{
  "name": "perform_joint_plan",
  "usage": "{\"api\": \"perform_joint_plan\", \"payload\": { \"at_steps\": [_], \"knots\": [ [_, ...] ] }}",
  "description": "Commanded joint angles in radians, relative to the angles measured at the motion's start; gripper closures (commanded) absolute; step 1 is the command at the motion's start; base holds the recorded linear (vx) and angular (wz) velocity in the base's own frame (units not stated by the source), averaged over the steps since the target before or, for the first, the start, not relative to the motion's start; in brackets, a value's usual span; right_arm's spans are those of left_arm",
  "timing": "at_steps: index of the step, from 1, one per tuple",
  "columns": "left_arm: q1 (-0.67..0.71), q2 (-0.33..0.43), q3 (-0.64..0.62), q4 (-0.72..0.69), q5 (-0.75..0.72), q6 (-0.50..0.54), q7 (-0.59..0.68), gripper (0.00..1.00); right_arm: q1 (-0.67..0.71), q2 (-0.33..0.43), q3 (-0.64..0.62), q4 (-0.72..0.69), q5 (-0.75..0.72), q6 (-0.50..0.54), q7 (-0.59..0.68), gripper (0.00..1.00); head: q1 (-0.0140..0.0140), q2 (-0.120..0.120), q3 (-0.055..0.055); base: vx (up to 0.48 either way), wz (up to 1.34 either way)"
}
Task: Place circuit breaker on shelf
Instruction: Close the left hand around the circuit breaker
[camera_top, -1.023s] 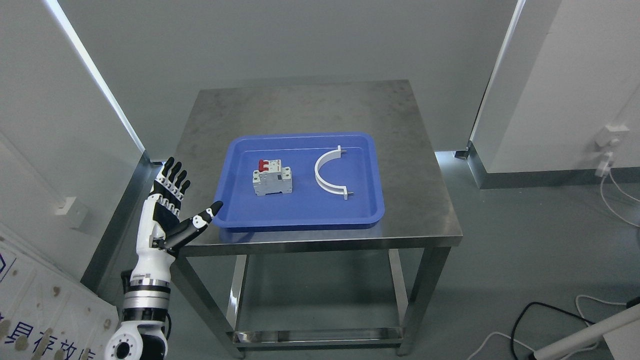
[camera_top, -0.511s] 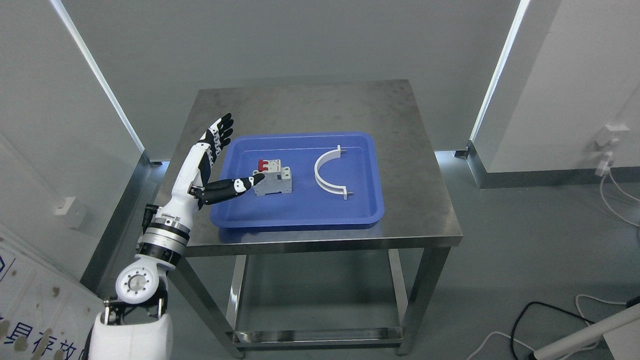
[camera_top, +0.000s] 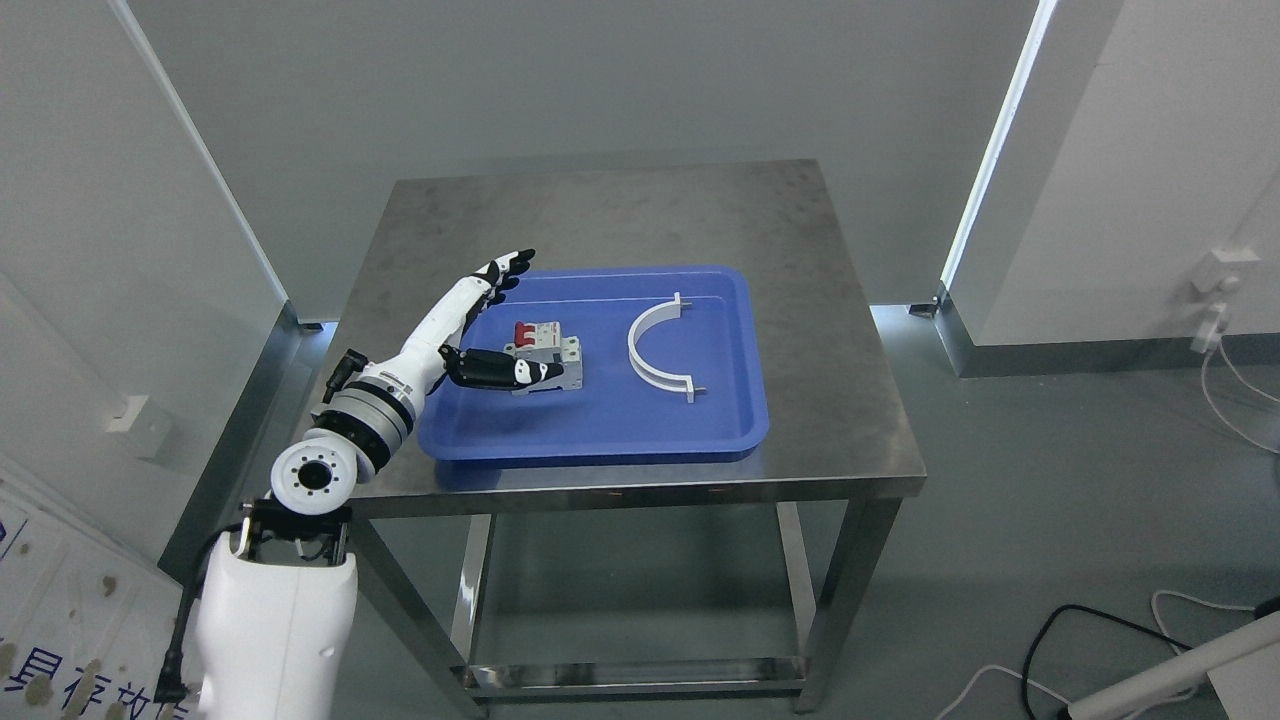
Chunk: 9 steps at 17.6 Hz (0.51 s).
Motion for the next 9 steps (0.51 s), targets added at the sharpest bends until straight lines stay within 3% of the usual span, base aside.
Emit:
{"api": "perform_joint_plan", "payload": {
  "at_steps": [1,9],
  "knots": [
    [-0.020,0.092,-0.066,0.077,-0.097,0.004,-0.019,0.09,0.000,-0.017,0.020,0.000,0.000,0.278,0.000,0.00,0.0000,0.000,0.000,-0.006,0.03],
    [-0.033,0.033,-0.092,0.135,-0.144,0.004,-0.023,0.21,0.000,-0.017,0.020,0.000,0.000,0.278,0.000,0.00,0.0000,0.000,0.000,-0.001,0.00]
  ]
}}
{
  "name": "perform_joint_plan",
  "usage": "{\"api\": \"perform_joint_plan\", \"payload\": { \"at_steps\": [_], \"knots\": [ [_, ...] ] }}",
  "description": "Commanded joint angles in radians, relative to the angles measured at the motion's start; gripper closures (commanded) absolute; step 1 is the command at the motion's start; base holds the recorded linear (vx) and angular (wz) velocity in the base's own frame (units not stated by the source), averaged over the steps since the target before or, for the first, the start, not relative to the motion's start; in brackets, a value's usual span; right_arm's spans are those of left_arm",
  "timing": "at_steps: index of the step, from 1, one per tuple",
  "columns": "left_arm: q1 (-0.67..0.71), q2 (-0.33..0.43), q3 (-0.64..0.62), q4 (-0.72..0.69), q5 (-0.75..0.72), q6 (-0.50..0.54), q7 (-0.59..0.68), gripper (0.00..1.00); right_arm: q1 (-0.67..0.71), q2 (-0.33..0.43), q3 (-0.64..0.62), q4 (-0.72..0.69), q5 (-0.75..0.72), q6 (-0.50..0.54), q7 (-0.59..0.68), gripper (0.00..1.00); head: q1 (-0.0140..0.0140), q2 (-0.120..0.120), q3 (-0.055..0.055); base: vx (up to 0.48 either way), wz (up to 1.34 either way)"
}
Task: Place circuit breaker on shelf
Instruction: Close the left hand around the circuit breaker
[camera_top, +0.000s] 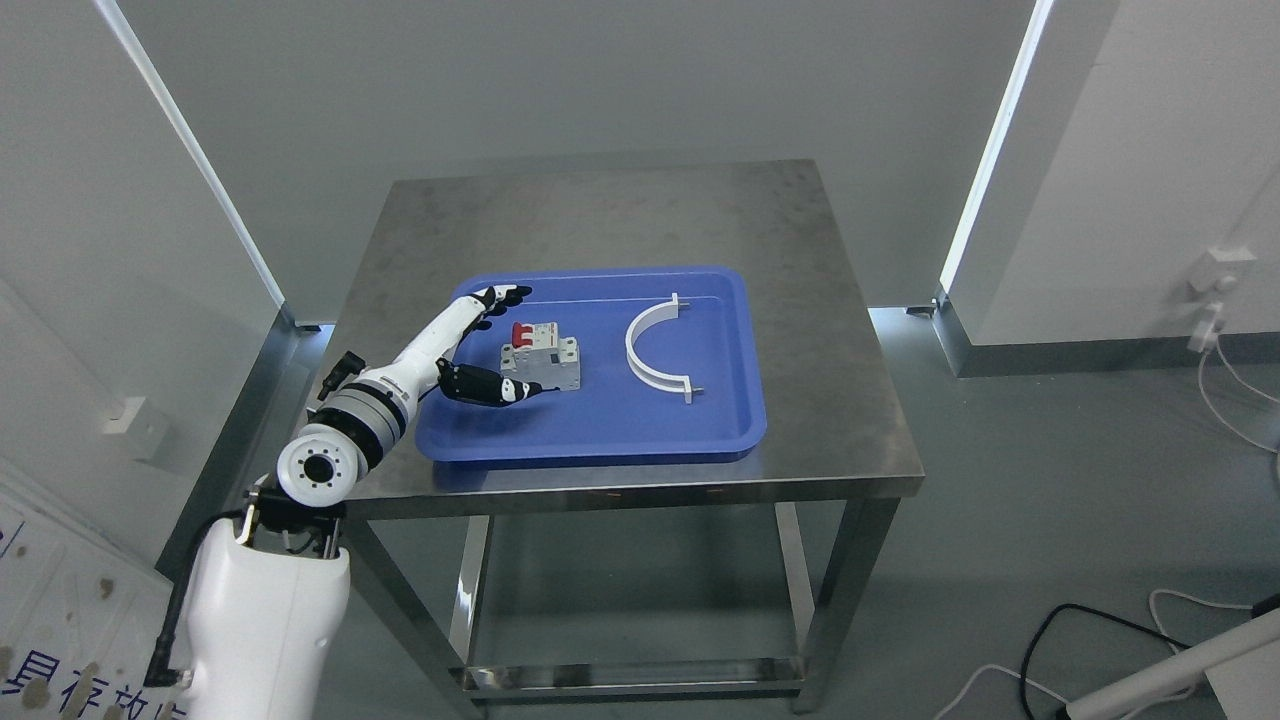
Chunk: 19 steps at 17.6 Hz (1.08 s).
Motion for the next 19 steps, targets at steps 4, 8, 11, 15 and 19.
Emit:
{"api": "perform_joint_plan", "payload": {
  "at_steps": [4,8,11,15,19],
  "knots": [
    [-0.014,-0.022,-0.042,0.098,-0.030,0.000,0.002,0.31,0.000,-0.017,0.020,0.000,0.000,0.278,0.000,0.00,0.0000,0.000,0.000,0.000,0.00],
    [-0.035,-0.021,-0.022,0.117,-0.030,-0.007,0.011,0.47,0.000,-0.017,0.020,0.002,0.000,0.278,0.000,0.00,0.0000,0.000,0.000,0.000,0.00],
    [-0.041,-0.022,0.010,0.131,-0.030,-0.054,0.013,0.66,0.000,-0.017,0.020,0.000,0.000,0.278,0.000,0.00,0.0000,0.000,0.000,0.000,0.00],
    [-0.032,-0.037,0.097,0.170,-0.026,-0.242,0.013,0.99,0.000,-0.017,0.020,0.000,0.000,0.278,0.000,0.00,0.0000,0.000,0.000,0.000,0.00],
    [-0.079,-0.117,0.289,0.120,0.044,-0.293,0.050,0.99,0.000,-0.017,0.020,0.000,0.000,0.278,0.000,0.00,0.0000,0.000,0.000,0.000,0.00]
  ]
}}
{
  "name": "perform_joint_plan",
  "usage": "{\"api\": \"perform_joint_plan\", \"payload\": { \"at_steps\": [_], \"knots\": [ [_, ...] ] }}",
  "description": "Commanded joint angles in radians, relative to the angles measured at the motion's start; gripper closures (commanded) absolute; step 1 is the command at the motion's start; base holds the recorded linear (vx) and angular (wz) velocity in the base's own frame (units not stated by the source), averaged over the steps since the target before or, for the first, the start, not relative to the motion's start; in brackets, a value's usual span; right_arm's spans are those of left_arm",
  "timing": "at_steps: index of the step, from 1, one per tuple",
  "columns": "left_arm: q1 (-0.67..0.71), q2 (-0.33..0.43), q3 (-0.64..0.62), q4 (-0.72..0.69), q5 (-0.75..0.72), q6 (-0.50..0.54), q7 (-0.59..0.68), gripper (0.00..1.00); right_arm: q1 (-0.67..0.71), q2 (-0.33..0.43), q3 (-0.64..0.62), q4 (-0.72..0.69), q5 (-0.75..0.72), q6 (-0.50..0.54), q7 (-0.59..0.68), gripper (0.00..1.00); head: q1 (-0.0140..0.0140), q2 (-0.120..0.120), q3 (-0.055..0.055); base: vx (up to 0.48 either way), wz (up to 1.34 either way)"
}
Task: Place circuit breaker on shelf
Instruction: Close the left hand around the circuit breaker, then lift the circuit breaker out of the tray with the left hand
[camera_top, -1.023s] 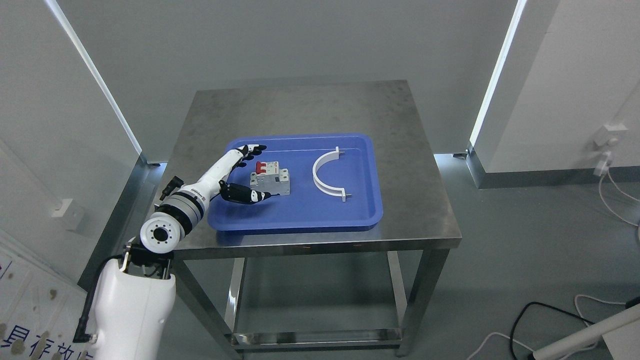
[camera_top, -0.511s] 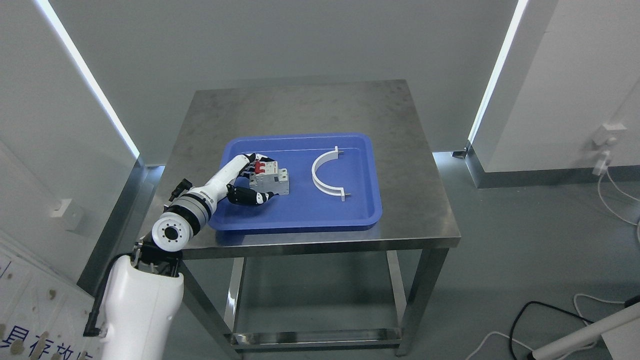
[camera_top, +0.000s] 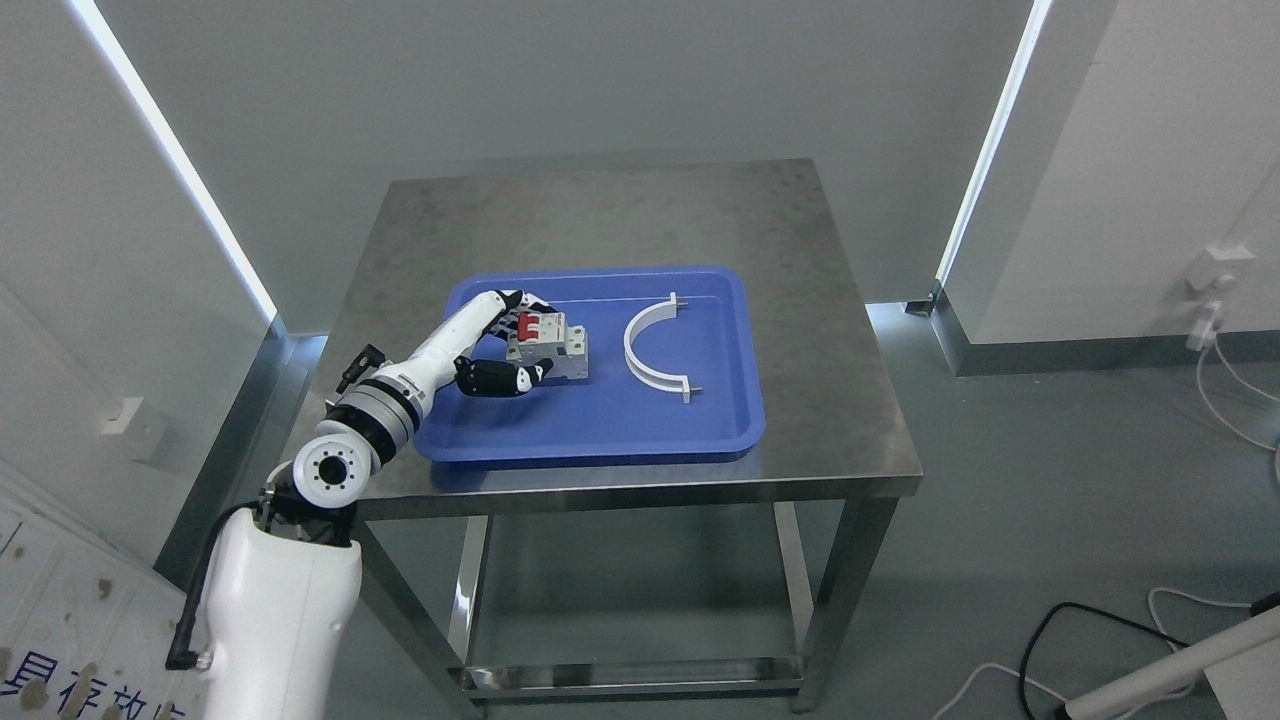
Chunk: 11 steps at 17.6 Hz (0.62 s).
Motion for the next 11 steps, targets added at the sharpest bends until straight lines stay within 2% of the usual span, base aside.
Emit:
{"api": "perform_joint_plan", "payload": {
  "at_steps": [1,2,3,4,5,6,8,11],
  "knots": [
    [-0.041,-0.074,0.231,-0.036,0.149,-0.053,0.124,0.99,0.000,-0.017,0.020,0.000,0.000,0.278,0.000,0.00,0.0000,0.000,0.000,0.000,0.00],
    [-0.040,-0.074,0.238,-0.068,0.287,-0.068,0.291,0.98,0.000,-0.017,0.020,0.001,0.000,0.278,0.000,0.00,0.0000,0.000,0.000,0.000,0.00],
    [-0.032,-0.074,0.236,-0.077,0.411,-0.126,0.440,0.98,0.000,-0.017,0.020,0.000,0.000,0.278,0.000,0.00,0.0000,0.000,0.000,0.000,0.00],
    [-0.011,-0.074,0.225,-0.078,0.478,-0.210,0.535,0.98,0.000,-0.017,0.020,0.000,0.000,0.278,0.000,0.00,0.0000,0.000,0.000,0.000,0.00],
    [0.030,-0.074,0.203,-0.085,0.488,-0.285,0.560,0.98,0.000,-0.017,0.020,0.000,0.000,0.278,0.000,0.00,0.0000,0.000,0.000,0.000,0.00],
    [0.098,-0.074,0.170,-0.125,0.486,-0.316,0.553,0.98,0.000,-0.017,0.020,0.000,0.000,0.278,0.000,0.00,0.0000,0.000,0.000,0.000,0.00],
    [0.227,-0.074,0.120,-0.243,0.486,-0.315,0.527,0.98,0.000,-0.017,0.020,0.000,0.000,0.278,0.000,0.00,0.0000,0.000,0.000,0.000,0.00],
    [0.313,-0.074,0.107,-0.355,0.486,-0.317,0.434,0.98,0.000,-0.017,0.020,0.000,0.000,0.278,0.000,0.00,0.0000,0.000,0.000,0.002,0.01]
  ]
}}
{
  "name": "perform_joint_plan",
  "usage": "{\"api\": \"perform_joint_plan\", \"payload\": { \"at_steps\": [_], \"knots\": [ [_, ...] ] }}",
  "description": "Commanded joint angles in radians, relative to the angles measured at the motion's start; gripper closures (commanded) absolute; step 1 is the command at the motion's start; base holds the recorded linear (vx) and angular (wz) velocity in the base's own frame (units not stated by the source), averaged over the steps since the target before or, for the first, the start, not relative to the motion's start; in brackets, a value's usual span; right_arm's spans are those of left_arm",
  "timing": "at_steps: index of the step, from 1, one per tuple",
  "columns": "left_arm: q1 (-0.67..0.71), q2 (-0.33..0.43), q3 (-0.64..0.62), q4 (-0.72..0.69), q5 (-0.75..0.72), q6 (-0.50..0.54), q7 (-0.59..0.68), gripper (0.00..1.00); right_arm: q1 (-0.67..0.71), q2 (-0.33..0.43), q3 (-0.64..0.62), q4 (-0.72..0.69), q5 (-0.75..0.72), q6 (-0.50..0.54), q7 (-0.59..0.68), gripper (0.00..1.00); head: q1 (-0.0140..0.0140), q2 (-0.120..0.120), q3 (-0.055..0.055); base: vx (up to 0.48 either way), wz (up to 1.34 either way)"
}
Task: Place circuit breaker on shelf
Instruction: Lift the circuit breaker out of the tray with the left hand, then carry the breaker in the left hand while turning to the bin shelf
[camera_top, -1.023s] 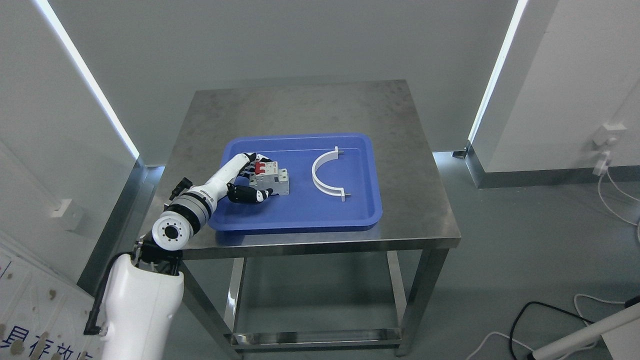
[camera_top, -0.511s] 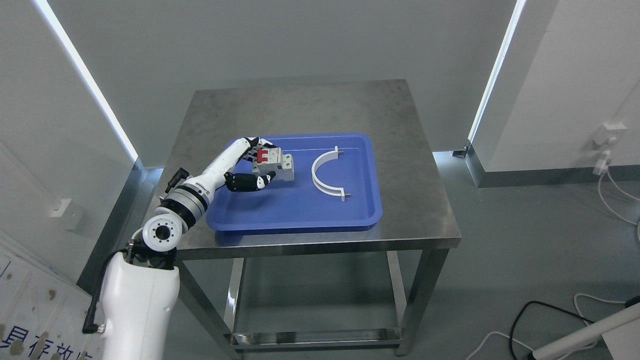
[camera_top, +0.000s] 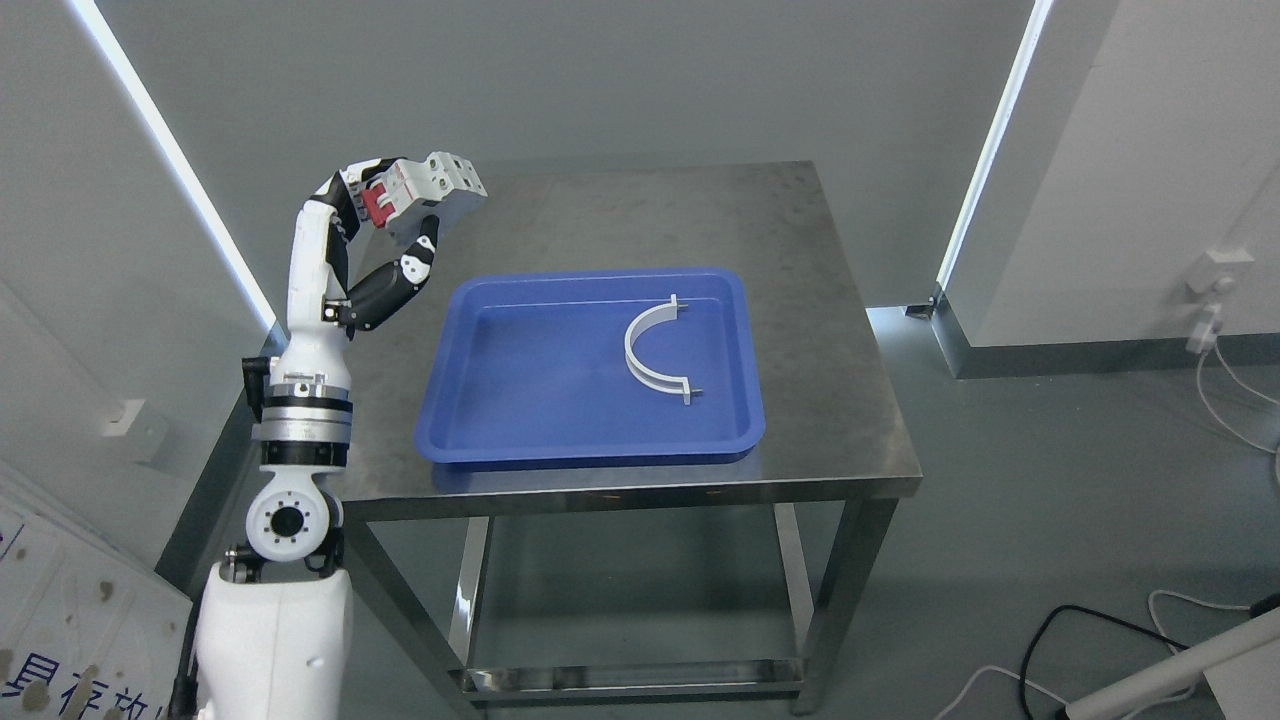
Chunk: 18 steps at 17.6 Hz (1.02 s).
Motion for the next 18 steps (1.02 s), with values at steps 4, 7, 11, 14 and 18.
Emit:
{"api": "perform_joint_plan", "payload": {
  "at_steps": [4,7,11,14,18],
  "knots": [
    [0.185,-0.012,0.007,-0.300,0.079,-0.044,-0.236,0.97,0.000,-0.017,0.020,0.000,0.000,0.276,0.000,0.00,0.0000,0.000,0.000,-0.070,-0.02],
    [0.196,-0.012,0.009,-0.305,0.079,-0.056,-0.250,0.96,0.000,-0.017,0.020,0.000,0.000,0.276,0.000,0.00,0.0000,0.000,0.000,-0.191,0.01],
    [0.236,-0.012,0.019,-0.317,0.079,-0.101,-0.258,0.96,0.000,-0.017,0.020,0.000,0.000,0.276,0.000,0.00,0.0000,0.000,0.000,-0.298,-0.08],
    [0.244,-0.012,0.033,-0.317,0.079,-0.117,-0.258,0.96,0.000,-0.017,0.020,0.000,0.000,0.276,0.000,0.00,0.0000,0.000,0.000,-0.344,-0.04],
    [0.239,-0.012,0.044,-0.318,0.079,-0.137,-0.261,0.96,0.000,-0.017,0.020,0.000,0.000,0.276,0.000,0.00,0.0000,0.000,0.000,-0.404,0.01]
  ]
}}
